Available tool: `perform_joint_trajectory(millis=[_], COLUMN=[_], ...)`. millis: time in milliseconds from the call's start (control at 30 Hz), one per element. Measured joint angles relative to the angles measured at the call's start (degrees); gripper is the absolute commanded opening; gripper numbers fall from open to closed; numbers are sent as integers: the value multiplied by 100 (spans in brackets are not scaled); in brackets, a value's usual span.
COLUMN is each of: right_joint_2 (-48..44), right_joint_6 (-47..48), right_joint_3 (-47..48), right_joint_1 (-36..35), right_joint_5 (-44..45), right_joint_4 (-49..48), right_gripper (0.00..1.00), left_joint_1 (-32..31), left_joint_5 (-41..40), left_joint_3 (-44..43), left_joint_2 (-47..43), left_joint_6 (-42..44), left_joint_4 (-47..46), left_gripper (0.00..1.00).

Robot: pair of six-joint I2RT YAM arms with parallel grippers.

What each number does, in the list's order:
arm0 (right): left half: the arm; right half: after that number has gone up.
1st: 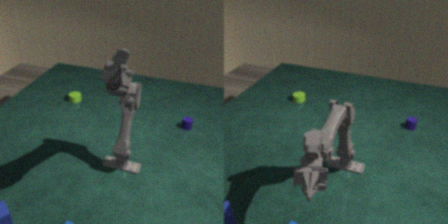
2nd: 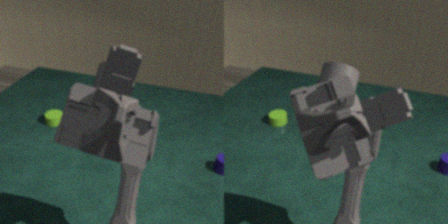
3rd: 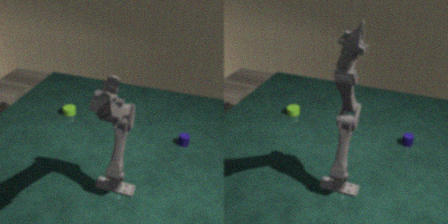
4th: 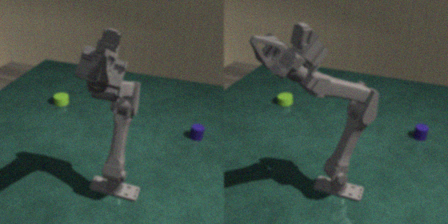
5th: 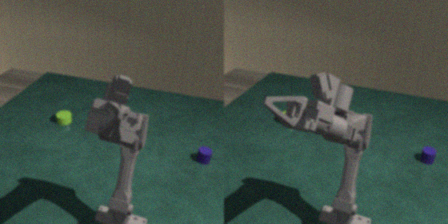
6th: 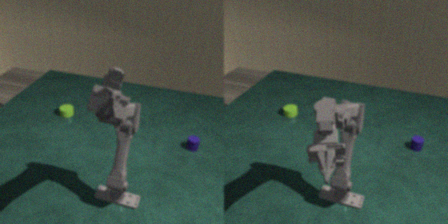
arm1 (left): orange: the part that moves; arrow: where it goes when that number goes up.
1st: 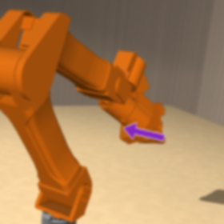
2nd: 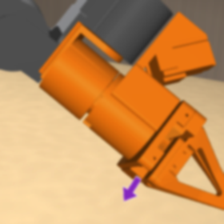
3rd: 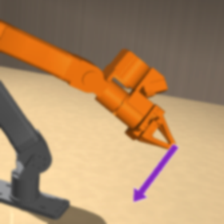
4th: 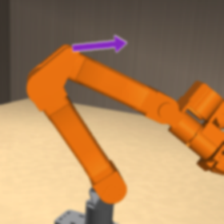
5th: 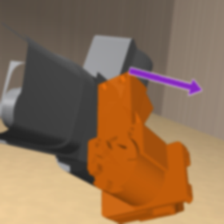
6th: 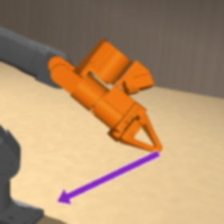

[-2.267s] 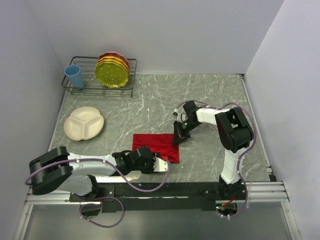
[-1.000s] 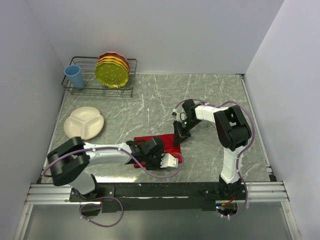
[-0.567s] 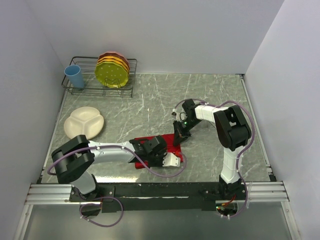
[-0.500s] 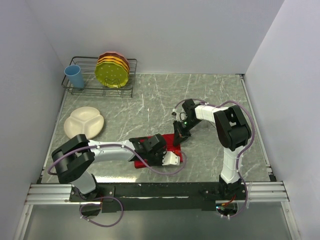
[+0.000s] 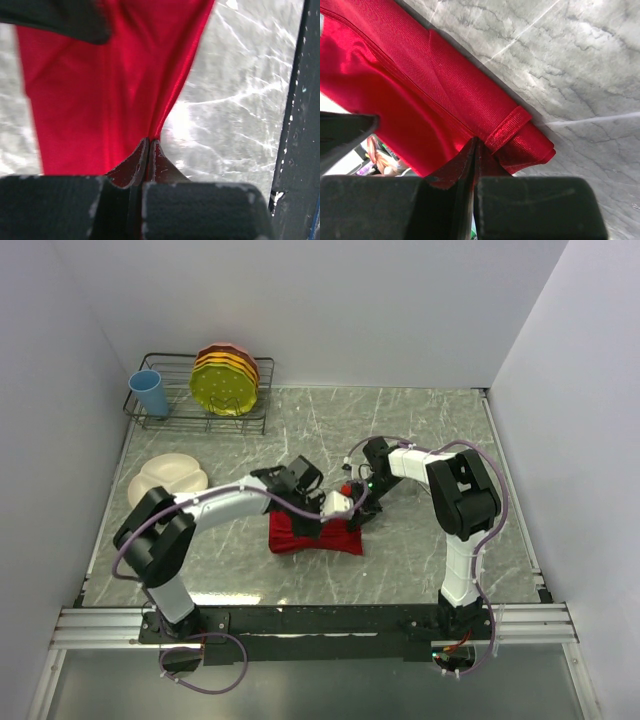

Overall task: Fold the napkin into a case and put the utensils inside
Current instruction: Pick up the 2/3-rectangle-folded napkin from the center of the board, then fold the 2/3-rectangle-folded napkin at the center of the board.

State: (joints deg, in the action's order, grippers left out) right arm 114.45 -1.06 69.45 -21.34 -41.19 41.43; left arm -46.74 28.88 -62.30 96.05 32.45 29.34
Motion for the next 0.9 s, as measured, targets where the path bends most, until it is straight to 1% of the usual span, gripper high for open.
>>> perform_joint_trajectory(millis=[200,533,900], right_joint_2=[26,210,365], right_joint_6=[85,179,243], right_joint_3=[98,385,728], right_joint_1=[0,0,0], right_joint_5=[85,153,275], right_joint_4=[98,398,597], right_gripper=[4,4,6], left_joint_1=[562,1132,1239], left_joint_5=[490,890,949], left_joint_3=[-946,-1934,-2317], left_joint_2=[713,1727,2361], left_joint_6=[243,704,866], left_joint_4=[518,1093,1386], left_gripper=[1,1,1])
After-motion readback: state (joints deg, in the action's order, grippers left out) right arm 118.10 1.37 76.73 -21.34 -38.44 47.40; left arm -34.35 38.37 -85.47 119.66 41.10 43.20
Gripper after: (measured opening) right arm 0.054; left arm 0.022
